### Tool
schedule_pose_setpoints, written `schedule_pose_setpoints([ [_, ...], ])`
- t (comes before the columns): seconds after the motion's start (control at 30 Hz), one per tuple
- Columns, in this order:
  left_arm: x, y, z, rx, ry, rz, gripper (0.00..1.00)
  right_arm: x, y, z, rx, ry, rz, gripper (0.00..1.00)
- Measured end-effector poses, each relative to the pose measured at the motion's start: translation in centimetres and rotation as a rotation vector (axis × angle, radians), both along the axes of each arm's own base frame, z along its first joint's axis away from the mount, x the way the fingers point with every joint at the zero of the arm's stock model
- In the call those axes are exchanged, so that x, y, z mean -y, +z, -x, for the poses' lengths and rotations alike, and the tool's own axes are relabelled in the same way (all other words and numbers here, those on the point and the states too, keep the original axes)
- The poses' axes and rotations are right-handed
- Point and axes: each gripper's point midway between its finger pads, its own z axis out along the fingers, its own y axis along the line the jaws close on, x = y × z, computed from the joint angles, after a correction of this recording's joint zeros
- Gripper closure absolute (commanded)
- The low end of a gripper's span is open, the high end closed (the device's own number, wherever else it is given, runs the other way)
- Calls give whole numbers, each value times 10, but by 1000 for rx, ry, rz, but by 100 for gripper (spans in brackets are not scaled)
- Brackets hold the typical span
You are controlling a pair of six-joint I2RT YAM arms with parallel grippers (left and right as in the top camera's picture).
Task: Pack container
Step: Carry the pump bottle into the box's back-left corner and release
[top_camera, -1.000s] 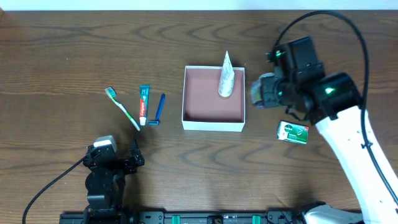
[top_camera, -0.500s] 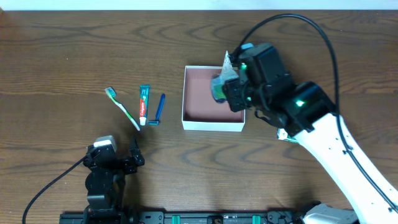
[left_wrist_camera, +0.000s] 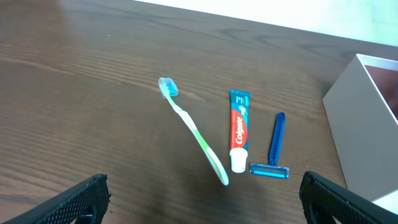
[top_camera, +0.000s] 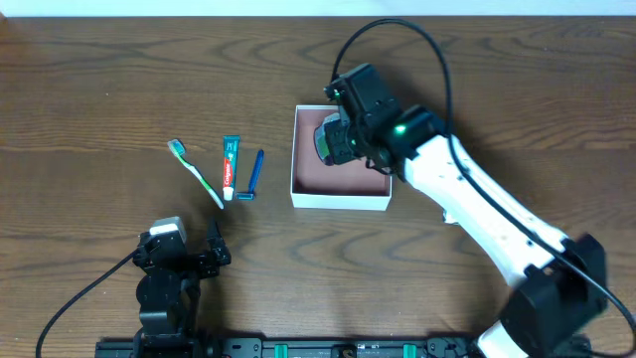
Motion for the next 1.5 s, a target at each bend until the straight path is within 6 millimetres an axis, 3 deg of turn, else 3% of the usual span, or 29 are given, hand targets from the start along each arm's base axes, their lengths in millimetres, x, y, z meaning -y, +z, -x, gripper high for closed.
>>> schedule_pose_setpoints([
  [0.33,0,0,0,0,0,0,2,-10,-43,-15,-28,21,38,72],
  [0.5,0,0,0,0,0,0,2,-12,-49,-20,-14,41,50,57],
  [0.6,0,0,0,0,0,0,2,-15,-46,-25,14,51,47,44],
  [0.8,0,0,0,0,0,0,2,-21,-37,-36,78,68,31,34],
  [1.17,0,0,0,0,0,0,2,-22,-39,-31,67,82,45,33],
  [1.37,0,0,0,0,0,0,2,-16,-29,-10,-10,104,93,26],
  [1.5,0,0,0,0,0,0,2,-1,-5,15,-53,129,124,23],
])
